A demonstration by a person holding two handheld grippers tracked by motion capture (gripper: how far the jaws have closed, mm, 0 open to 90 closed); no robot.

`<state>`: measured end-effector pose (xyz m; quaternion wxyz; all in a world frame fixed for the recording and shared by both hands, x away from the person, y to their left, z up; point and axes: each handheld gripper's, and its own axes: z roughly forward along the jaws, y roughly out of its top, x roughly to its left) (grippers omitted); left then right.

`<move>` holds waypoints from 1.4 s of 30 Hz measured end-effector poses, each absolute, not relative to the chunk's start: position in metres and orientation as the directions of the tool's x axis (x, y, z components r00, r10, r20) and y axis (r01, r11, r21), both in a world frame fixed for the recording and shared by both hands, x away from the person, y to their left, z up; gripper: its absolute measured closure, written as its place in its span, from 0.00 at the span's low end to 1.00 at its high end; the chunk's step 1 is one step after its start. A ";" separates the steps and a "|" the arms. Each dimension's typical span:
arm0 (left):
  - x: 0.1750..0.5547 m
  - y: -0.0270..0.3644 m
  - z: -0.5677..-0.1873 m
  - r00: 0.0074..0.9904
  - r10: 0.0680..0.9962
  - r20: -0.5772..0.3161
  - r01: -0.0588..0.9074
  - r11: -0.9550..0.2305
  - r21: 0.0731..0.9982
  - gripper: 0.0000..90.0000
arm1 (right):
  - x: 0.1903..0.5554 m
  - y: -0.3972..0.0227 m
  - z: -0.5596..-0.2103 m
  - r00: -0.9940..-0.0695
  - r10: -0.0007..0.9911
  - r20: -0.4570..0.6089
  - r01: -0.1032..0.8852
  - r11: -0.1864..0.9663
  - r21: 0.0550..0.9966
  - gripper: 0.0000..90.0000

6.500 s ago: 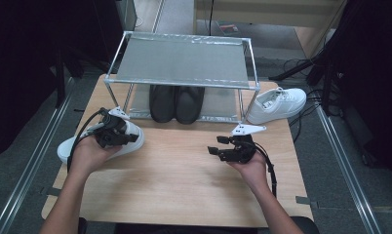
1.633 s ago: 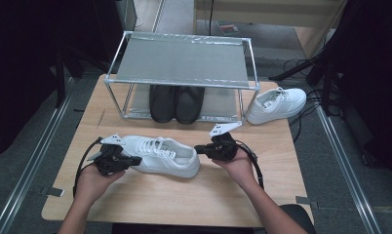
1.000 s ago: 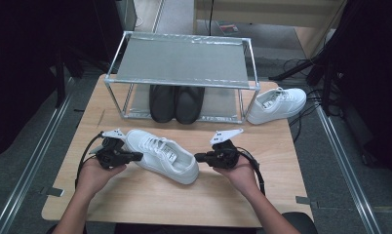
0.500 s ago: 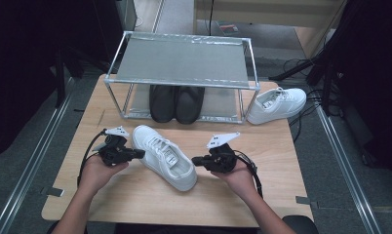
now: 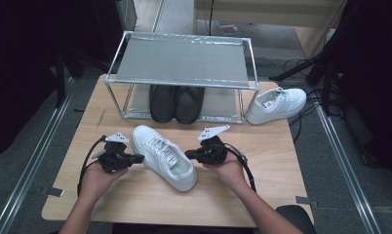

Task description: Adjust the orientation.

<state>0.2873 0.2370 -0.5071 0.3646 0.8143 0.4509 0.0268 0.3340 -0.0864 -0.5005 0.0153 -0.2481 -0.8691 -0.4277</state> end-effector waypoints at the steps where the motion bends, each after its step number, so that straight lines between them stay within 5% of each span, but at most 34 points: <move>1: 0.287 0.237 -0.508 0.592 0.753 -0.286 0.713 -0.325 0.621 1.00 | 0.336 -0.085 -0.501 -0.878 0.415 0.236 0.441 0.515 0.735 1.00; 42: 0.306 0.231 -0.511 0.628 0.714 -0.311 0.699 -0.340 0.629 1.00 | 0.299 -0.072 -0.505 -0.902 0.321 0.288 0.426 0.569 0.703 1.00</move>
